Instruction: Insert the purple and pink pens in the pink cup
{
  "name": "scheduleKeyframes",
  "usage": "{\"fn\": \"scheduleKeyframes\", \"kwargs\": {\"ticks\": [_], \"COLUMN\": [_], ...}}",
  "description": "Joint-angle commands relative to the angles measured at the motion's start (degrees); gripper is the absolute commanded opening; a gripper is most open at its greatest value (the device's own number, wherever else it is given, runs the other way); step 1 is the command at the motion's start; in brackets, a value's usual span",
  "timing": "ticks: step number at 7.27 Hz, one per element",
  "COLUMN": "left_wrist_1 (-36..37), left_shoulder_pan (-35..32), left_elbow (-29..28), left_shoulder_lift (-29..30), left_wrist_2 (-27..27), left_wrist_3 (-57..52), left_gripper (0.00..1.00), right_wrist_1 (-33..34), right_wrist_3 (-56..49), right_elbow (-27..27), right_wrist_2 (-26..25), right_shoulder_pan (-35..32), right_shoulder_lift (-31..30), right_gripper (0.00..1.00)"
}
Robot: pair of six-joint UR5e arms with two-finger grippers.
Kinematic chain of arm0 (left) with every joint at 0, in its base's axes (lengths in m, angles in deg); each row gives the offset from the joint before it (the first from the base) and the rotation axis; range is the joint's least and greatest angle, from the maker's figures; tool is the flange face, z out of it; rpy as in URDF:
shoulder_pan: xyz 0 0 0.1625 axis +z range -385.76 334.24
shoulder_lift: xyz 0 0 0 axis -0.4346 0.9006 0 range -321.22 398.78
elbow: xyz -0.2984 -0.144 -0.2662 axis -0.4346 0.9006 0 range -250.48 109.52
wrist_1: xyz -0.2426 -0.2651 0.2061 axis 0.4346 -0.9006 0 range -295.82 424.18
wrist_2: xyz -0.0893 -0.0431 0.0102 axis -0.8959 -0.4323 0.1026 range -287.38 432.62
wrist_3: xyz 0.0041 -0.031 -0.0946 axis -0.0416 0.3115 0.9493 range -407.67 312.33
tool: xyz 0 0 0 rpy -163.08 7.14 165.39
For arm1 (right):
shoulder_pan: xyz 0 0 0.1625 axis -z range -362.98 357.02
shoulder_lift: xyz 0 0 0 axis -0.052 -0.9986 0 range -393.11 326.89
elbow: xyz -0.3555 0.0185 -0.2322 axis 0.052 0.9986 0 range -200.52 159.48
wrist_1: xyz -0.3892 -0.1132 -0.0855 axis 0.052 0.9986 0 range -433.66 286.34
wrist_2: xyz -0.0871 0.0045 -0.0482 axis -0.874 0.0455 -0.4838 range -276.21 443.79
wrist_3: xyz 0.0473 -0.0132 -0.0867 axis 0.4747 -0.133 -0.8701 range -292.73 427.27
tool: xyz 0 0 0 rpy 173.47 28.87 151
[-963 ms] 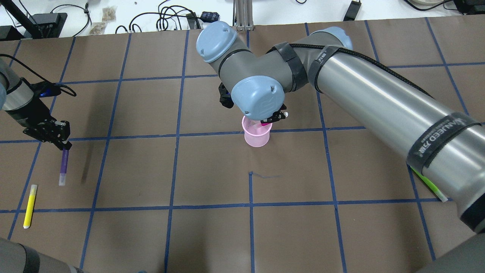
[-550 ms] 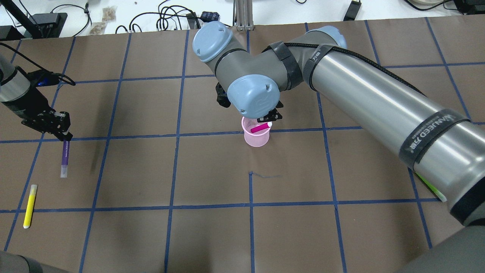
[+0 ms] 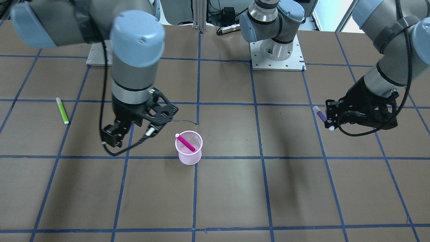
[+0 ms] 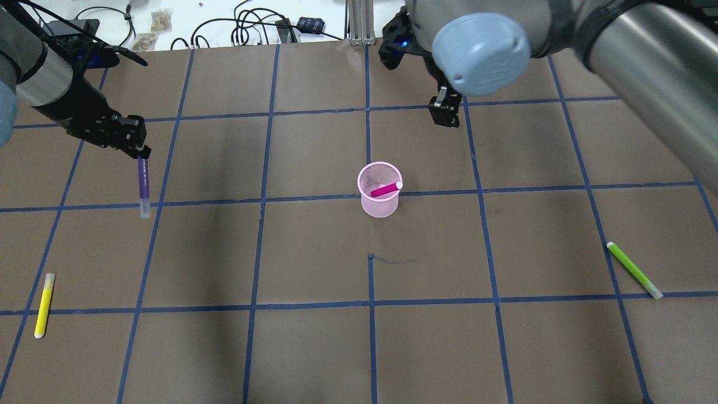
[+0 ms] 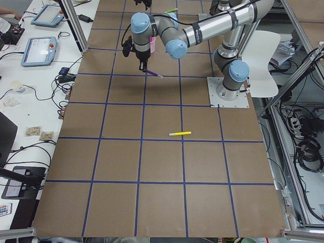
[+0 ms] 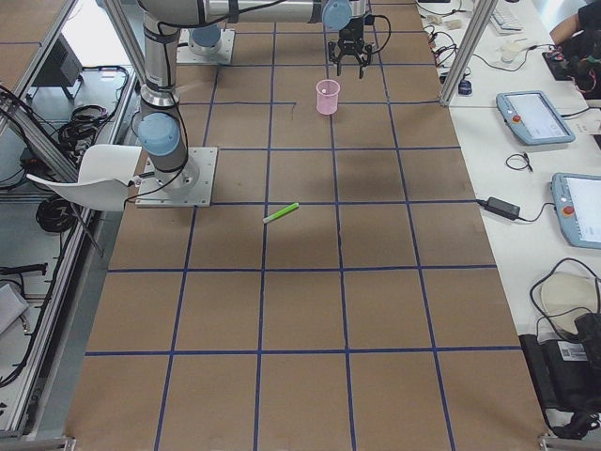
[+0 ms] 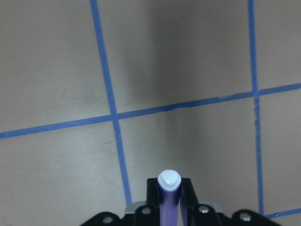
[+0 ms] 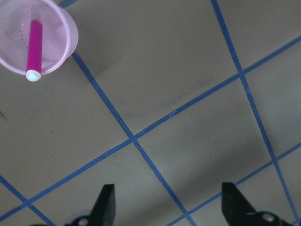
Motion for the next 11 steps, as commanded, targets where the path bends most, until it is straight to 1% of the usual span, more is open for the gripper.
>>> {"fn": "scheduleKeyframes", "kwargs": {"ticks": [1,2,3,4,5,6,7,8,9,11], "left_wrist_1": [10.5,16.4,22.7,28.8,35.3,38.3,38.8,40.6,41.8,43.5], "left_shoulder_pan": [-11.1,-15.7,-19.6,-23.6,-27.8,-31.0,-34.1,-37.3,-38.8,-39.8], "left_elbow": [0.2,0.2,0.3,0.9,1.6,2.3,3.4,4.1,4.1,4.2], "left_shoulder_lift": [0.5,1.4,2.7,4.1,5.4,6.7,7.9,9.1,10.1,11.7], "left_wrist_2": [-2.0,-2.5,-2.3,-1.4,0.6,3.0,9.2,13.3,13.9,14.0], "left_wrist_3": [15.4,25.3,34.3,40.2,49.0,53.4,53.9,54.5,56.6,56.7], "left_gripper": [0.0,0.0,0.0,0.0,0.0,0.0,0.0,0.0,0.0,0.0], "right_wrist_1": [-5.6,-7.2,-7.7,-8.1,-7.9,-6.6,-4.7,-3.4,-3.3,-3.2], "right_wrist_3": [13.6,24.3,36.4,39.5,40.2,41.9,41.8,41.7,41.6,40.8], "right_elbow": [-0.7,-0.6,-0.5,-0.7,-1.8,-3.4,-3.2,-3.7,-3.6,-3.7], "right_wrist_2": [9.1,11.4,11.3,10.9,11.4,11.9,11.9,11.5,11.8,11.3], "right_shoulder_pan": [8.8,9.8,9.8,9.8,9.8,9.8,9.8,9.8,9.8,9.8], "right_shoulder_lift": [-6.2,-8.2,-9.0,-9.9,-11.0,-11.2,-11.1,-11.1,-10.9,-10.9], "right_gripper": [0.84,0.91,0.95,1.0,1.0,1.0,1.0,1.0,1.0,1.0]}}
